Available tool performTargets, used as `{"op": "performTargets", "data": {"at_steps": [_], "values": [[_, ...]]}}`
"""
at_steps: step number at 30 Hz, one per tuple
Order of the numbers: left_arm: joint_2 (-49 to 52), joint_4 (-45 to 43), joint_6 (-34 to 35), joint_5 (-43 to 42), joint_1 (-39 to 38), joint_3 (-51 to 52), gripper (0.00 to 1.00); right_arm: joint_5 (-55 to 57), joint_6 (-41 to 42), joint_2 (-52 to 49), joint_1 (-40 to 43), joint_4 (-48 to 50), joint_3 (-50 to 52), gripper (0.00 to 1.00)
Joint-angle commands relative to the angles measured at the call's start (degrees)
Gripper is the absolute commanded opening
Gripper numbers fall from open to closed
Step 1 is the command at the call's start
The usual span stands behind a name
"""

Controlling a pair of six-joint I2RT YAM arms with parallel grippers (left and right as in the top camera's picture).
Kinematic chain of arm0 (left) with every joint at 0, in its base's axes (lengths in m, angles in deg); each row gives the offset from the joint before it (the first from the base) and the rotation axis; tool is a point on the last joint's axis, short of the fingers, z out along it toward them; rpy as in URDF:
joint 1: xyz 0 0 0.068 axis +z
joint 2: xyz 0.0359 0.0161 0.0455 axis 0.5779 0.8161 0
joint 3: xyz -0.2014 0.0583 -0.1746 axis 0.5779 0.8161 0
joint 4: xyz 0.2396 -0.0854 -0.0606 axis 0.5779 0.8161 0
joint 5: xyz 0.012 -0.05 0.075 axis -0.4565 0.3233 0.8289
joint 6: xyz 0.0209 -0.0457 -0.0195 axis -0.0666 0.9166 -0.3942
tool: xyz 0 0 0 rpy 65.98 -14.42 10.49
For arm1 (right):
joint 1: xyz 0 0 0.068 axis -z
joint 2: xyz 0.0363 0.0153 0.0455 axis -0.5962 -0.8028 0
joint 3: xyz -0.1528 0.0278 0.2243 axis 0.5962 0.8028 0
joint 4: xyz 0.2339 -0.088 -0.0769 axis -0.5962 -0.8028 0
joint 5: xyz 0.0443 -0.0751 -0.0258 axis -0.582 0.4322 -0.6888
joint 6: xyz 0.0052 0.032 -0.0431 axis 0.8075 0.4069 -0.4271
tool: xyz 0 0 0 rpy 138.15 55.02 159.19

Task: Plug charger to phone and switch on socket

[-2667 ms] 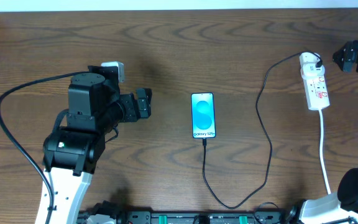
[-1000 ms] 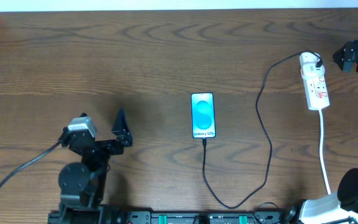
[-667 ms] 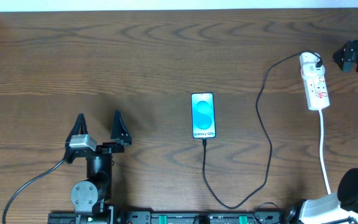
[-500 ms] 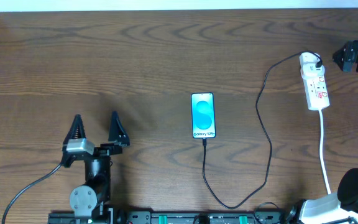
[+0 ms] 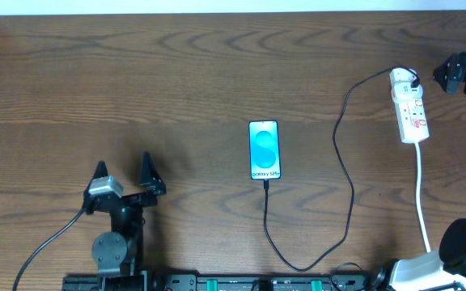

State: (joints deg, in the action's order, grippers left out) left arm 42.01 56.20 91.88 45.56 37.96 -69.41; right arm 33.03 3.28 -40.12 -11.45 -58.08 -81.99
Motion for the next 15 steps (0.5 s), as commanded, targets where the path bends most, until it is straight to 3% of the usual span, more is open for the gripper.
{"op": "performTargets", "data": {"at_steps": [1,15], "values": [[-0.5,7.7,-0.8,0.3,0.5,0.1,0.99,0.0,0.5,0.3,-0.4,-0.1,-0.4,0.99],[-0.5,9.7,-1.2,0.2,0.5,0.1,0.99,0.0,0.5,0.3,-0.4,-0.1,-0.4,0.99]]}}
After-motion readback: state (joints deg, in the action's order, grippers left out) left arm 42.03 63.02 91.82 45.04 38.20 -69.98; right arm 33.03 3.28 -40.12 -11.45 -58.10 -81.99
